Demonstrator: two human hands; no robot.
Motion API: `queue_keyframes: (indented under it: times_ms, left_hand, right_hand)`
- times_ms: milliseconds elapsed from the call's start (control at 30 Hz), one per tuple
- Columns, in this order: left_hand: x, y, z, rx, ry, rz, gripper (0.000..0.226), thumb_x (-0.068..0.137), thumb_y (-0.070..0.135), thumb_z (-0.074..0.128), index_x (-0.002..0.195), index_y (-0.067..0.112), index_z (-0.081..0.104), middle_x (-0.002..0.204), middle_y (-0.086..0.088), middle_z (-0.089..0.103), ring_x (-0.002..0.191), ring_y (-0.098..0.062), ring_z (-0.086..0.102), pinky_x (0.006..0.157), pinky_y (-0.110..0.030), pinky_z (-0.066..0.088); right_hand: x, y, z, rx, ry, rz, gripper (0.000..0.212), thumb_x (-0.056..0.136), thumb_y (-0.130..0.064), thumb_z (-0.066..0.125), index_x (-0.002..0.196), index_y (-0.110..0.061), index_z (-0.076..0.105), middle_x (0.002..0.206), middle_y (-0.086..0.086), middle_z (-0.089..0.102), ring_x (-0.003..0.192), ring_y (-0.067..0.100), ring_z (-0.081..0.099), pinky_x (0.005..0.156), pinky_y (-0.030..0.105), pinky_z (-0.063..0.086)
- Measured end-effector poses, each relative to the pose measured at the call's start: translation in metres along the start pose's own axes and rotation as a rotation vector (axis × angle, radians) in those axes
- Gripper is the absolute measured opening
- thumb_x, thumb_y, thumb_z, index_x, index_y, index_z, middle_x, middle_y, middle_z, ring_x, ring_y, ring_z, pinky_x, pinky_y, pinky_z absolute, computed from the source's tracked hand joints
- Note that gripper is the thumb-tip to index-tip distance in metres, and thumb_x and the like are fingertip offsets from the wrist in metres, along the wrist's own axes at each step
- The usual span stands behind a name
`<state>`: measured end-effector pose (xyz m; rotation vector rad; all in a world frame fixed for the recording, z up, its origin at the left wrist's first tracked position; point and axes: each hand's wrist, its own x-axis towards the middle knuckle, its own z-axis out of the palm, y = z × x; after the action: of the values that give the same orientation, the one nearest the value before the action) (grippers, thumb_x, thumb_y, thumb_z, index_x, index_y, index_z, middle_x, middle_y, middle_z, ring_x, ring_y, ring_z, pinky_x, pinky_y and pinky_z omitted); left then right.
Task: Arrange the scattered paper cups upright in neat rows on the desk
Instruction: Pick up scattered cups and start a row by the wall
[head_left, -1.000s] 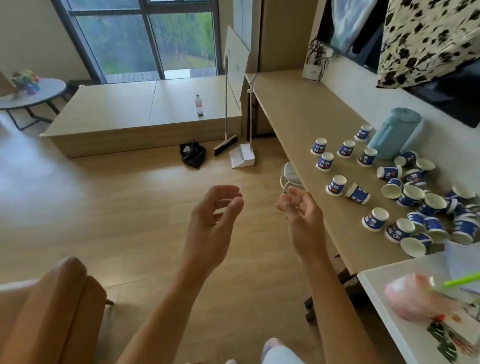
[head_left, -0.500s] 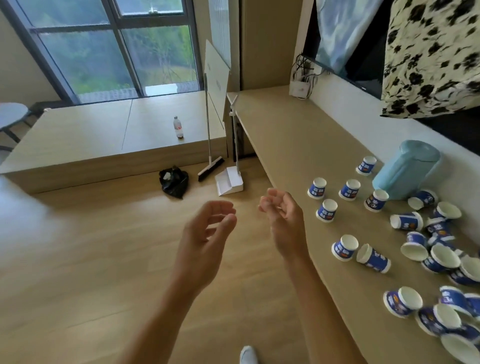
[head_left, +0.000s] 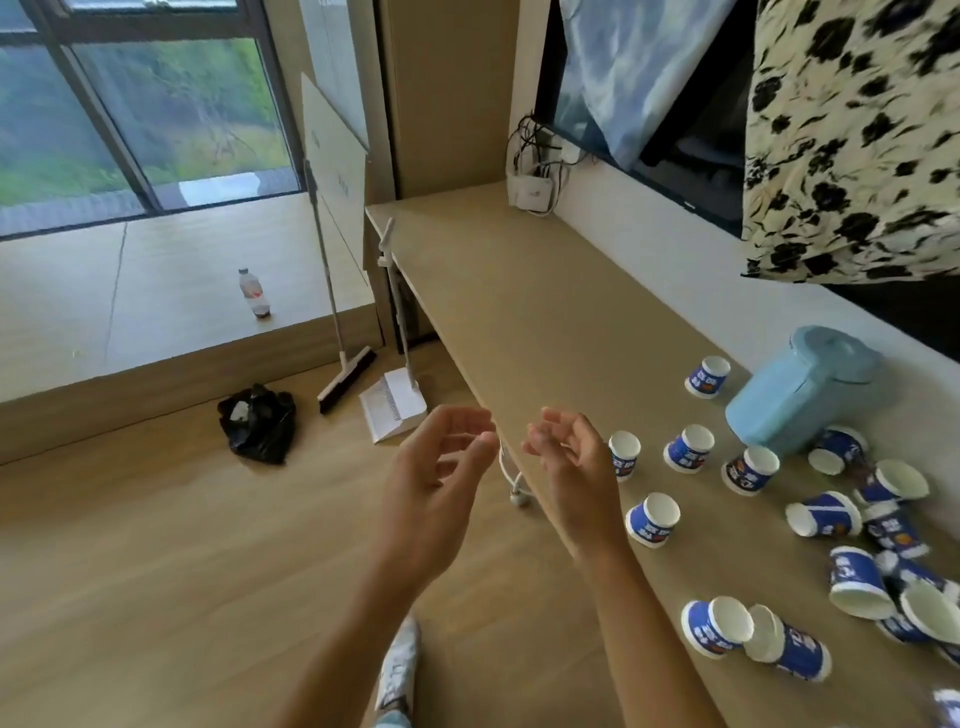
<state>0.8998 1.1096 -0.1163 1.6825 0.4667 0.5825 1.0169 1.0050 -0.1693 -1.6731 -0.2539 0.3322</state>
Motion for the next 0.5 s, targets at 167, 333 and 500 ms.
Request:
queue_keyframes:
  times_ms: [167,333,500]
  left_hand:
    - [0.102,-0.005,-0.005,-0.041,-0.199,0.018,0.019,0.090,0.035,0.062,0.106,0.027,0.069,0.105,0.007,0.074,0.103,-0.015,0.070,0.092,-0.047,0.057]
    - [0.192,0.003,0.000,-0.022,-0.384,0.079,0.017,0.093,0.037,0.060,0.106,0.031,0.068,0.106,0.013,0.074,0.104,-0.007,0.069,0.089,-0.037,0.058]
    - [0.252,-0.004,0.022,-0.074,-0.521,0.037,0.020,0.092,0.036,0.058,0.106,0.027,0.070,0.106,0.011,0.074,0.103,-0.008,0.069,0.088,-0.032,0.055]
  right_hand:
    - [0.078,-0.018,0.029,0.031,0.151,0.010,0.019,0.097,-0.022,0.067,0.116,-0.022,0.064,0.110,-0.002,0.073,0.103,0.020,0.072,0.098,0.039,0.055]
    - [0.134,-0.041,0.043,0.027,0.297,0.016,0.022,0.097,-0.018,0.066,0.119,-0.017,0.063,0.105,-0.001,0.074,0.097,0.014,0.073,0.091,0.028,0.055]
    - [0.165,-0.032,0.030,0.000,0.444,0.080,0.026,0.097,-0.018,0.065,0.122,-0.010,0.064,0.106,0.009,0.075,0.095,0.017,0.072,0.085,0.019,0.051]
